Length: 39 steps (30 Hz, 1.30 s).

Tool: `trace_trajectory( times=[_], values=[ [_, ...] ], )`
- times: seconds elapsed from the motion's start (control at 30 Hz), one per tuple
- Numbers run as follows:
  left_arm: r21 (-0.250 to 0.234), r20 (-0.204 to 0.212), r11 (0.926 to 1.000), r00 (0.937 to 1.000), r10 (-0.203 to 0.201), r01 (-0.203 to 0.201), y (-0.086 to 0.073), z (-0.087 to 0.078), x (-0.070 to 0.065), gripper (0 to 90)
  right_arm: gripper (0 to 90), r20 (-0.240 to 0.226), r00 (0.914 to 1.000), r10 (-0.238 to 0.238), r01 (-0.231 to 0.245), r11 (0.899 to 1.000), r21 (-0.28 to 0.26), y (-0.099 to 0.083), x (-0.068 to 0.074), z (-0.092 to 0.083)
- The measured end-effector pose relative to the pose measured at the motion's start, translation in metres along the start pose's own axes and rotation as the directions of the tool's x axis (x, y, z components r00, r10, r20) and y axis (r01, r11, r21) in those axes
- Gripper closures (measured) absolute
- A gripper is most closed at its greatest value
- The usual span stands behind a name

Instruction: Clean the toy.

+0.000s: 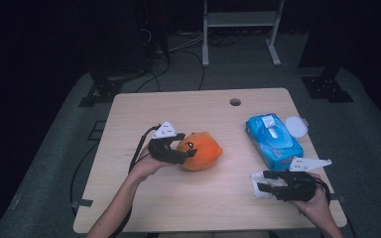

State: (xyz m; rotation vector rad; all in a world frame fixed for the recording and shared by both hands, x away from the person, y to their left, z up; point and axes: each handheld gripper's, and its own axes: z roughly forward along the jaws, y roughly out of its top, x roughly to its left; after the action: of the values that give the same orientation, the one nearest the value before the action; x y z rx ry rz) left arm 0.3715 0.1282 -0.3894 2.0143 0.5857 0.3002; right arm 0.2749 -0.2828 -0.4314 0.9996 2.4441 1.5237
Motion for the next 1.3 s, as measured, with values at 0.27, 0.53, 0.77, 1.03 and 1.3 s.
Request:
trace_trajectory(
  times=[0.27,0.53,0.77,1.03,1.3],
  values=[
    [0.016,-0.012,0.9998,0.9998,-0.014,0.014,-0.018,-0.013,0.000,21.7,40.1,-0.001,1.0000,0.010,-0.010,1.000,0.009,-0.002,-0.002,0.003],
    [0.015,-0.020,0.9994,0.9993,-0.031,0.031,-0.035,-0.025,0.003,21.3,40.1,0.000,0.9998,0.018,-0.018,1.000,0.014,-0.002,-0.004,0.006],
    [0.017,-0.028,0.9987,0.9984,-0.048,0.048,-0.050,-0.037,0.004,20.3,40.1,0.008,0.9997,0.022,-0.022,1.000,0.023,-0.003,-0.005,0.008],
    [0.009,-0.038,0.9973,0.9967,-0.072,0.072,-0.067,-0.046,0.006,19.5,40.1,0.010,0.9997,0.021,-0.022,0.999,0.031,-0.003,-0.004,0.010],
    [0.028,-0.045,0.9948,0.9943,-0.097,0.098,-0.083,-0.049,0.007,18.9,39.6,0.005,0.9998,0.021,-0.021,0.999,0.040,-0.003,-0.003,0.012]
  ],
)
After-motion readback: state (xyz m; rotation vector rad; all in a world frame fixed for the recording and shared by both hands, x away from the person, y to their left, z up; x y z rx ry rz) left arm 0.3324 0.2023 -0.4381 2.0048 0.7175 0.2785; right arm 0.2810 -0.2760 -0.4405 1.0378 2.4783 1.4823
